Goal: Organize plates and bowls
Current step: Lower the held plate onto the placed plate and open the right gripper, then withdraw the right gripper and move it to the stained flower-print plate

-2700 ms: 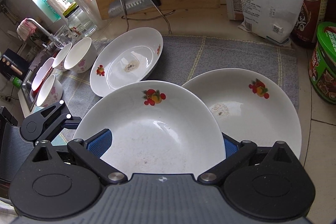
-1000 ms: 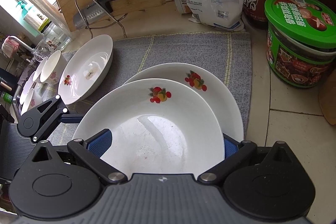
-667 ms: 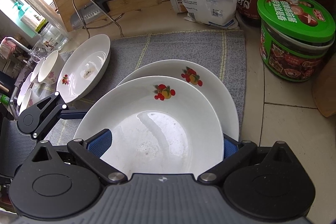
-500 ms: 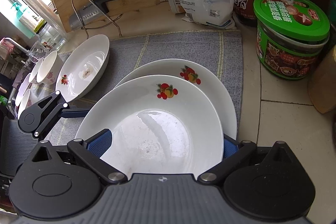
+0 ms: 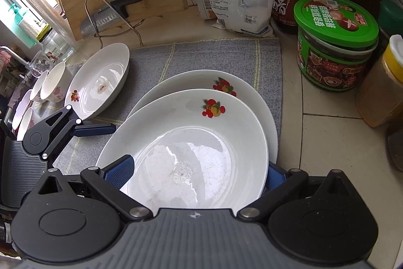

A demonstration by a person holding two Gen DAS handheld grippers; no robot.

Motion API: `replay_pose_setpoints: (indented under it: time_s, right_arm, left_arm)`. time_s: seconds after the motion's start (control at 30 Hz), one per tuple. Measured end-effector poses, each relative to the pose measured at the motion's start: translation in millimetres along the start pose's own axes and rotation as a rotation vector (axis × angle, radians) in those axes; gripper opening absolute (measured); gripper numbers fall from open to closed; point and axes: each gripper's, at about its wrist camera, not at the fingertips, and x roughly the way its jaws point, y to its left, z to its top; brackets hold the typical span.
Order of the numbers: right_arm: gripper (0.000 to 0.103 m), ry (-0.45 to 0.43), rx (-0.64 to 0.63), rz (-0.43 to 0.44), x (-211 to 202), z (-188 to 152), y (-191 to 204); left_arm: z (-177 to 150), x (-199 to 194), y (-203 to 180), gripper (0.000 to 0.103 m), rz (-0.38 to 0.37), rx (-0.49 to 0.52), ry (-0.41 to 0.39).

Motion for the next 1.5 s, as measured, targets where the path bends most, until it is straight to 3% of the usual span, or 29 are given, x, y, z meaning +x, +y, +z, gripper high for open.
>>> replay_pose_setpoints:
  time_s: [0.9, 1.1, 1.27, 1.5]
  right_arm:
    - [0.103, -0.023, -0.004, -0.121, -14, -18, 14]
    - [0.103, -0.093, -0.069, -0.171, -24, -23, 32]
    - [0.103, -0.165, -0.140, -0.201, -26, -27, 55]
    - [0.103, -0.233, -0.235, -0.139, -14, -25, 85]
  left_arm:
    - [0, -14, -2, 0.100, 0.035, -0.030, -0.030]
    - [-3, -33, -7, 0.101, 0.120, -0.077, -0.034]
    - [-10, -47, -6, 0.101, 0.200, -0.187, -0.003]
    - [-25, -62, -2, 0.101, 0.356, -0.358, 0.040]
